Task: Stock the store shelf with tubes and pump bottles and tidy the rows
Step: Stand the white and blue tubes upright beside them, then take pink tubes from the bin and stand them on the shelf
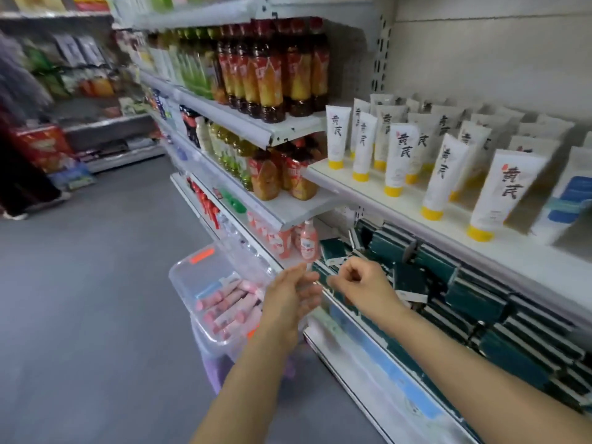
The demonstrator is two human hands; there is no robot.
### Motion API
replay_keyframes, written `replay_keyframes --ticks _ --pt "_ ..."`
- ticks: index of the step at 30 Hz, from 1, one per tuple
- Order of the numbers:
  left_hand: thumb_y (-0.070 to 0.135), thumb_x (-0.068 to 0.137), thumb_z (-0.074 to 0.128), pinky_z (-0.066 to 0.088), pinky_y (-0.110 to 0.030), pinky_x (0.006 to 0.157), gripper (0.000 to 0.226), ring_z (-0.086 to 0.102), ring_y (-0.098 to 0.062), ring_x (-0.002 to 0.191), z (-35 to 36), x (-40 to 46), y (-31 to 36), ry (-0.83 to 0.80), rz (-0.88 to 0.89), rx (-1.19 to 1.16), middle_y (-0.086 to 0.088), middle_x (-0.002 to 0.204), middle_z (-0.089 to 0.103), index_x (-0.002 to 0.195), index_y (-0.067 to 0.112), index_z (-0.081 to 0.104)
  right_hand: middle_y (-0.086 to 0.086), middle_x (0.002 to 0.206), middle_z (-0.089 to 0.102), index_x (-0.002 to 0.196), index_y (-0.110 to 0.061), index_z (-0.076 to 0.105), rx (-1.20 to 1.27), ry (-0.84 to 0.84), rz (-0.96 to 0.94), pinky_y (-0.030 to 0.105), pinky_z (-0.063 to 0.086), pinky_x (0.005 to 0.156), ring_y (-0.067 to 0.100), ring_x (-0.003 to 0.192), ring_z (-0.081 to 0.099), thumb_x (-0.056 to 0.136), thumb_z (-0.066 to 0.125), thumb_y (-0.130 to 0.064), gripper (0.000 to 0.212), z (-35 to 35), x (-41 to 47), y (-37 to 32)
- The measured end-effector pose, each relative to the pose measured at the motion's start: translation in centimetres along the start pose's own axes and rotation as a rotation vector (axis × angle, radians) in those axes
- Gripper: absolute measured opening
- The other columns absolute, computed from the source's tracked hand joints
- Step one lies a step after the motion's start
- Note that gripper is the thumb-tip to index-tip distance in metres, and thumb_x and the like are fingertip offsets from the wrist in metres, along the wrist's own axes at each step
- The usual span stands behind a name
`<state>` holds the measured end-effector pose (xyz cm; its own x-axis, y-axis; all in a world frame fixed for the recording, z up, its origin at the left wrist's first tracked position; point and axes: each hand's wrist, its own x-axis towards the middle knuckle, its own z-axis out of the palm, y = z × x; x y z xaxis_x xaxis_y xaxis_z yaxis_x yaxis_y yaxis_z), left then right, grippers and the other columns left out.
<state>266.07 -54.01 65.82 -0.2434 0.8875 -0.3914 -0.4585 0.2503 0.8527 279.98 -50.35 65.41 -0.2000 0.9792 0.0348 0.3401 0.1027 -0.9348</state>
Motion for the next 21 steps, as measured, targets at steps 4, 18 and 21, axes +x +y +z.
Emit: replay_keyframes --ticks 4,18,21 --pt "0.019 0.095 0.055 0.053 -0.030 0.067 0.011 0.062 -0.019 0.070 -7.4 2.6 2.3 0.145 -0.015 -0.053 -0.007 0.085 0.069 0.098 0.012 0.063 -0.004 0.049 0.045 0.065 -0.009 0.049 0.062 -0.093 0.069 0.020 0.038 0.047 0.007 0.044 0.042 0.083 0.070 -0.002 0.028 7.1 3.2 0.2" --pt "0.015 0.096 0.051 0.053 -0.032 0.070 0.014 0.063 -0.021 0.073 -21.6 12.5 3.8 0.461 -0.135 -0.082 -0.006 0.085 0.067 0.097 0.011 0.064 0.001 0.053 0.050 0.066 -0.012 0.047 -0.001 -0.367 0.336 0.019 0.038 0.044 0.008 0.039 0.047 0.084 0.070 -0.008 0.029 21.4 12.8 4.1" --pt "0.013 0.095 0.050 0.054 -0.030 0.067 0.014 0.062 -0.022 0.073 -22.7 15.8 3.7 0.494 -0.175 -0.083 -0.007 0.086 0.068 0.091 0.012 0.063 0.003 0.054 0.052 0.069 -0.010 0.050 -0.032 -0.427 0.386 0.018 0.035 0.040 0.005 0.035 0.045 0.085 0.069 -0.008 0.025 23.9 16.1 6.0"
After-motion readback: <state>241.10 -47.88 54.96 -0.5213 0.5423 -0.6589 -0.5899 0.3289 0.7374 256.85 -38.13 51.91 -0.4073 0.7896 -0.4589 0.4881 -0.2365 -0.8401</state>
